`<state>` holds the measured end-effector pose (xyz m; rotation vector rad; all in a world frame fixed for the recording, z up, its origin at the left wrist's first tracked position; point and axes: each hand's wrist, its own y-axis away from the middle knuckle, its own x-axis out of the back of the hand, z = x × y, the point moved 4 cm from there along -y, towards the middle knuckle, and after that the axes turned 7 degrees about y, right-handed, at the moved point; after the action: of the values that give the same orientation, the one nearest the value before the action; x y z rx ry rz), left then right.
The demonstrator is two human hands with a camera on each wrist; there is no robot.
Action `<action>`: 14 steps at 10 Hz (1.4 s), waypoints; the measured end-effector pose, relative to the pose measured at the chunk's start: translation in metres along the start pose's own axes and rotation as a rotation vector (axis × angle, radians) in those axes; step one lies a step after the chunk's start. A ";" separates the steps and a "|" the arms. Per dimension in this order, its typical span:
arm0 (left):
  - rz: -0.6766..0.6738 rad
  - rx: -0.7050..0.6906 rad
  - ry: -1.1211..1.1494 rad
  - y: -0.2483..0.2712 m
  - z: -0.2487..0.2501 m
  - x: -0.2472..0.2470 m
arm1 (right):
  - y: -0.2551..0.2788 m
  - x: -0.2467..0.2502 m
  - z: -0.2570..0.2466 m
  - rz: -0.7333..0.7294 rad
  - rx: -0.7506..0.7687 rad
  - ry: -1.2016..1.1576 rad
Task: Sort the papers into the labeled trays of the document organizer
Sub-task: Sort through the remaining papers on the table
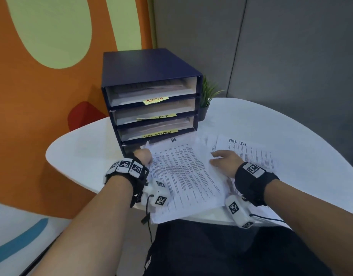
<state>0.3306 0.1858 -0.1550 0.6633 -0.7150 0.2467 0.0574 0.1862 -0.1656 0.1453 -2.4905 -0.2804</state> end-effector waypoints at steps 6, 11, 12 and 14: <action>0.010 -0.021 0.669 -0.027 -0.033 0.026 | -0.049 -0.042 -0.032 0.060 -0.242 -0.145; -0.064 0.022 1.023 -0.044 -0.031 0.011 | -0.088 -0.085 -0.064 0.048 -0.161 -0.532; -0.077 -0.005 0.983 -0.049 -0.032 0.008 | -0.086 -0.089 -0.063 0.002 -0.186 -0.565; -0.040 0.001 1.066 -0.032 -0.018 0.001 | -0.073 -0.065 -0.047 0.018 -0.131 -0.748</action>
<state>0.3545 0.1727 -0.1801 0.4519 0.3202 0.5053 0.1405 0.1185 -0.1828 -0.0509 -3.1932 -0.5726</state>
